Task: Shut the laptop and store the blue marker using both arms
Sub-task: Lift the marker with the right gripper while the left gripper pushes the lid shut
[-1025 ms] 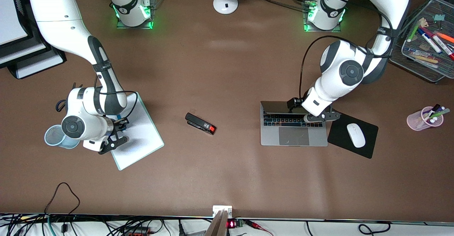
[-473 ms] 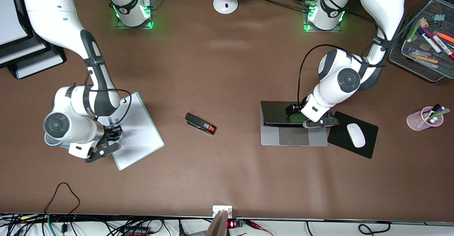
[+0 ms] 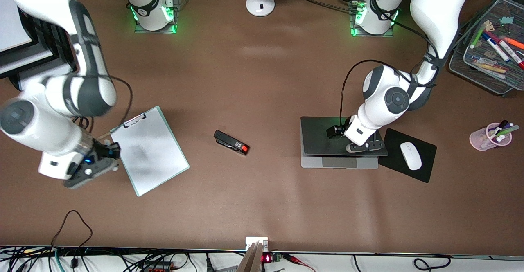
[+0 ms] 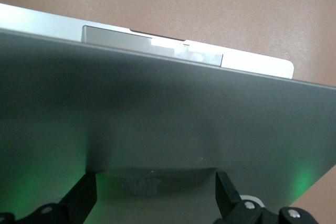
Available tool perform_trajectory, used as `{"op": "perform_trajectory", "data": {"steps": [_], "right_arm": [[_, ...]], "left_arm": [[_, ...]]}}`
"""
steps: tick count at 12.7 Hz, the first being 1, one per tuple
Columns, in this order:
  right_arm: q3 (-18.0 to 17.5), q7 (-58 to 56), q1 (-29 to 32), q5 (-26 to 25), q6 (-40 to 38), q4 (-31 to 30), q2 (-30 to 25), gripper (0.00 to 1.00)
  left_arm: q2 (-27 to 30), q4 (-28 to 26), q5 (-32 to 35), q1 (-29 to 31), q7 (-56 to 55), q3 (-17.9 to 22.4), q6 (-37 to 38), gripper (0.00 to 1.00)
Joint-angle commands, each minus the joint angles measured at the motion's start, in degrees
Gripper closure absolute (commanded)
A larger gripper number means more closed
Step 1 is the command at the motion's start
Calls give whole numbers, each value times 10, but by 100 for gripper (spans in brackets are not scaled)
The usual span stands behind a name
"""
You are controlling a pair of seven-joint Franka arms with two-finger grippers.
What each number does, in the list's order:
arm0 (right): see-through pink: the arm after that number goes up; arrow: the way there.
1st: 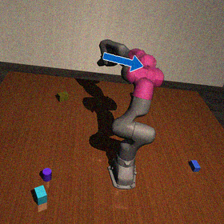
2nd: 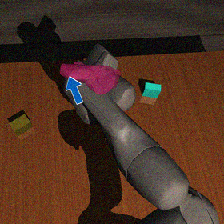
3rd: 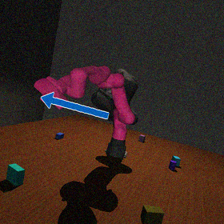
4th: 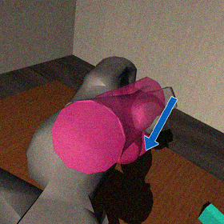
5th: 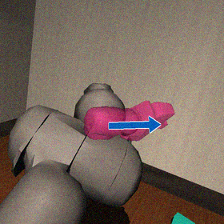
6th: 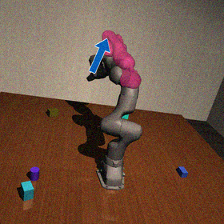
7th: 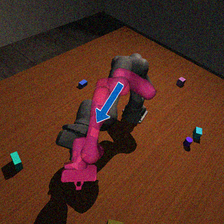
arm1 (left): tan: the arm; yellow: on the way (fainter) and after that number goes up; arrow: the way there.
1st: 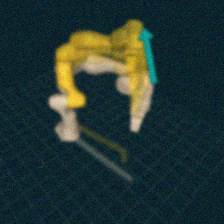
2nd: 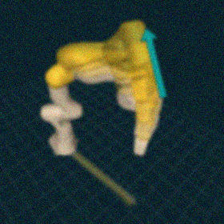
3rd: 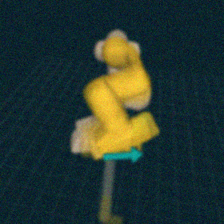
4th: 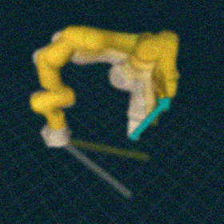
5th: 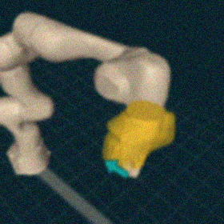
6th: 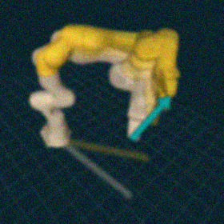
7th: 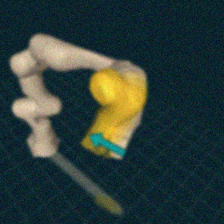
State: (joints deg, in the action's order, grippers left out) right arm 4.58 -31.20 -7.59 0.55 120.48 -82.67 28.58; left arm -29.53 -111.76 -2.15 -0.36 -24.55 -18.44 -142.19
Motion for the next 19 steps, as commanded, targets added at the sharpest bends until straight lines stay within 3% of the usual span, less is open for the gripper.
{"op": "perform_trajectory", "data": {"steps": [1,7,11,16,19], "right_arm": [[-4,-118,39,18,-2,-14,-32,97],[0,-462,124,231,-4,-7,-45,97],[1,-637,180,369,-60,-7,-46,97],[0,-822,242,463,-161,-7,-28,97],[0,-896,269,467,-227,-5,-9,97]], "left_arm": [[-32,32,-2,-3,-4,1,0,0],[-73,42,0,-6,-4,6,-28,0],[-71,42,1,-3,-6,6,-35,0],[-16,51,2,0,-2,13,51,0],[31,63,31,1,-1,21,114,0]]}}
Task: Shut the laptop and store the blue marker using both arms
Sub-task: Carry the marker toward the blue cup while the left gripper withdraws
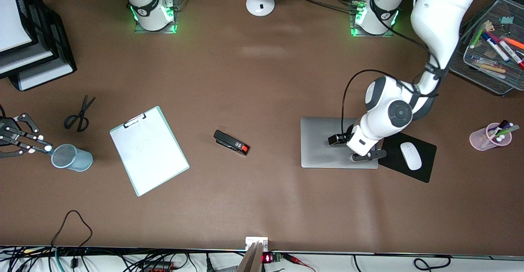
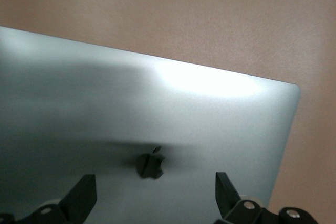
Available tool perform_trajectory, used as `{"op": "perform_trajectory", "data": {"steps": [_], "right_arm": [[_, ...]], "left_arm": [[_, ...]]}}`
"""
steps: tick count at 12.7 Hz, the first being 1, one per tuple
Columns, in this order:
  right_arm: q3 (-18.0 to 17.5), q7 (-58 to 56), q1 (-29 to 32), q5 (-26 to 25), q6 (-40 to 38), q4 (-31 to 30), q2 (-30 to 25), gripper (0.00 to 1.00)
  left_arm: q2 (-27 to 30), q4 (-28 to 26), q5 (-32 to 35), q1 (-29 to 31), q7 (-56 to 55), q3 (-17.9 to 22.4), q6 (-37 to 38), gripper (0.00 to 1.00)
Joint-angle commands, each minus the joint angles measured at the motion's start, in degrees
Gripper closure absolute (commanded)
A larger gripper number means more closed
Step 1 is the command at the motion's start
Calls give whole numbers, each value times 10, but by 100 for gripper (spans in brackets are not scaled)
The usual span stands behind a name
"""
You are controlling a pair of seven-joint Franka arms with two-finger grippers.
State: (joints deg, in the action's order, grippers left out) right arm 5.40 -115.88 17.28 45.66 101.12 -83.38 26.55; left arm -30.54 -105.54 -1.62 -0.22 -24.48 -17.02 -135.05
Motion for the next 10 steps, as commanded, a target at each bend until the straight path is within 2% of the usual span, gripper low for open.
{"op": "perform_trajectory", "data": {"steps": [1,4,10], "right_arm": [[-8,-77,25,16,-57,10,22,97],[-8,-116,43,16,-135,40,60,97],[-8,-170,63,-5,-139,51,81,97]], "left_arm": [[55,3,39,0,-1,8,63,0],[104,3,43,9,0,11,88,0],[220,3,43,45,46,9,200,0]]}}
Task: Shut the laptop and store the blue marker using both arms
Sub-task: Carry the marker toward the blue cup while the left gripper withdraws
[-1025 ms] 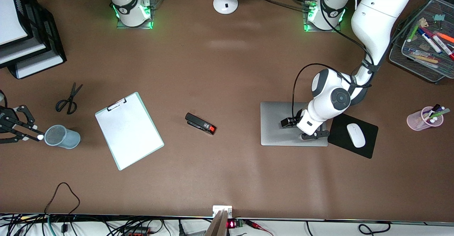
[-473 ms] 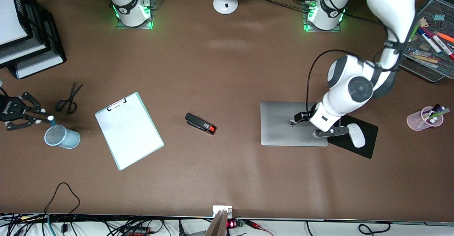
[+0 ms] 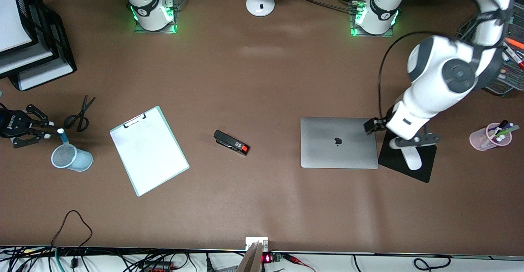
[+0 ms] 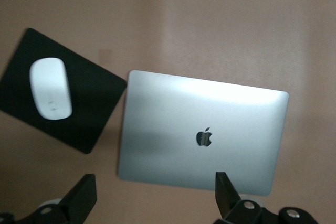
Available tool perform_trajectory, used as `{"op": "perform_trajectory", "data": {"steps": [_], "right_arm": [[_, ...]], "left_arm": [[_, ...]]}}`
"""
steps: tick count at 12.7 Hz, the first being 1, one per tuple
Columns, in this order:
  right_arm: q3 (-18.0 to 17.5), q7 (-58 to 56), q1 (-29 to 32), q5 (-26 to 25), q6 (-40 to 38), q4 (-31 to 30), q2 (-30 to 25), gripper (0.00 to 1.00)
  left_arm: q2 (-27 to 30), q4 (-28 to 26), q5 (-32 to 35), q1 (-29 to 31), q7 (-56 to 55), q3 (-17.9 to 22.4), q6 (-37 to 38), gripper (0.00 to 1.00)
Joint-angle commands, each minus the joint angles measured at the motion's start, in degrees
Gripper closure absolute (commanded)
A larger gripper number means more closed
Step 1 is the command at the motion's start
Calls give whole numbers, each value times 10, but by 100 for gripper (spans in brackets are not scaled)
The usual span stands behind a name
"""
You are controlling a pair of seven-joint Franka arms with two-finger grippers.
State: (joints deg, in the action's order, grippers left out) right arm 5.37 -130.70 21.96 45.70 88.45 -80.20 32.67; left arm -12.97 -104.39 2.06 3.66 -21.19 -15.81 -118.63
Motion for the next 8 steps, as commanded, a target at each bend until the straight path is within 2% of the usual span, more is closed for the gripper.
{"op": "perform_trajectory", "data": {"steps": [1,5,7,8], "right_arm": [[-8,-31,21,-4,-11,19,28,97],[-8,-34,36,-4,-9,51,56,97],[-8,-33,38,-3,-7,60,65,97],[-8,-33,38,-1,4,61,68,97]], "left_arm": [[65,-9,7,7,19,-3,51,0],[116,8,7,27,58,-2,106,0],[115,71,7,28,77,0,191,0],[116,91,7,28,84,1,209,0]]}}
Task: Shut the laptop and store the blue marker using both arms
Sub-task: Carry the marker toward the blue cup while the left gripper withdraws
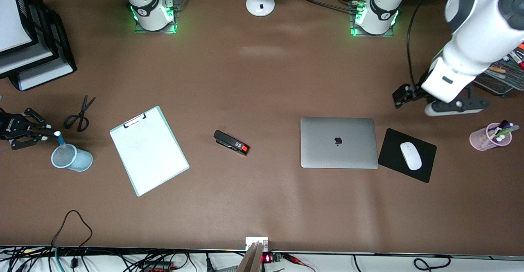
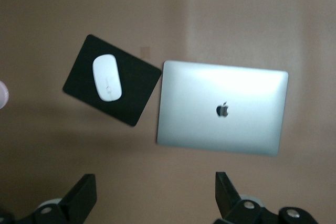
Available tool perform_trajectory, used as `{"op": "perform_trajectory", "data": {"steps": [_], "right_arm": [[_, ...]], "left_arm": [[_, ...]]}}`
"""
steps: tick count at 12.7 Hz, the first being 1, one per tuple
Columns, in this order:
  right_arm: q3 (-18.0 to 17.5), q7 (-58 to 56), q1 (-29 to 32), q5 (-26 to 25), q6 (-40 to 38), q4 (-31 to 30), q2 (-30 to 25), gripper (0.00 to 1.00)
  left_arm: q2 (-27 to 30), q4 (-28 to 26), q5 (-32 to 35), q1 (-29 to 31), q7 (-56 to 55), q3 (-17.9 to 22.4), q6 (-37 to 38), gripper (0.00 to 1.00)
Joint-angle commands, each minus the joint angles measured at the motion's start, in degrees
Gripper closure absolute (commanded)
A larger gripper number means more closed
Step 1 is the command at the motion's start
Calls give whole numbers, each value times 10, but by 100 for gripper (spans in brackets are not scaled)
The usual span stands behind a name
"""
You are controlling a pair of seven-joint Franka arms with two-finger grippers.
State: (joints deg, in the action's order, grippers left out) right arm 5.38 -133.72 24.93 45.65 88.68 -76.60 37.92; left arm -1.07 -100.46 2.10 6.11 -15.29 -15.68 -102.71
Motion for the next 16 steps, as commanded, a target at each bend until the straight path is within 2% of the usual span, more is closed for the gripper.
{"op": "perform_trajectory", "data": {"steps": [1,3,5,13,16], "right_arm": [[-9,-3,8,2,24,25,20,97],[-11,-2,7,4,42,33,29,97],[-11,-5,8,4,45,34,34,97],[-12,-10,9,8,59,34,62,97],[-13,-12,10,19,67,37,77,97]], "left_arm": [[-2,73,6,11,44,1,65,0],[-2,113,6,16,82,1,108,0],[-2,130,6,28,99,0,131,0],[20,139,7,29,136,4,165,0],[38,137,6,-46,147,89,183,0]]}}
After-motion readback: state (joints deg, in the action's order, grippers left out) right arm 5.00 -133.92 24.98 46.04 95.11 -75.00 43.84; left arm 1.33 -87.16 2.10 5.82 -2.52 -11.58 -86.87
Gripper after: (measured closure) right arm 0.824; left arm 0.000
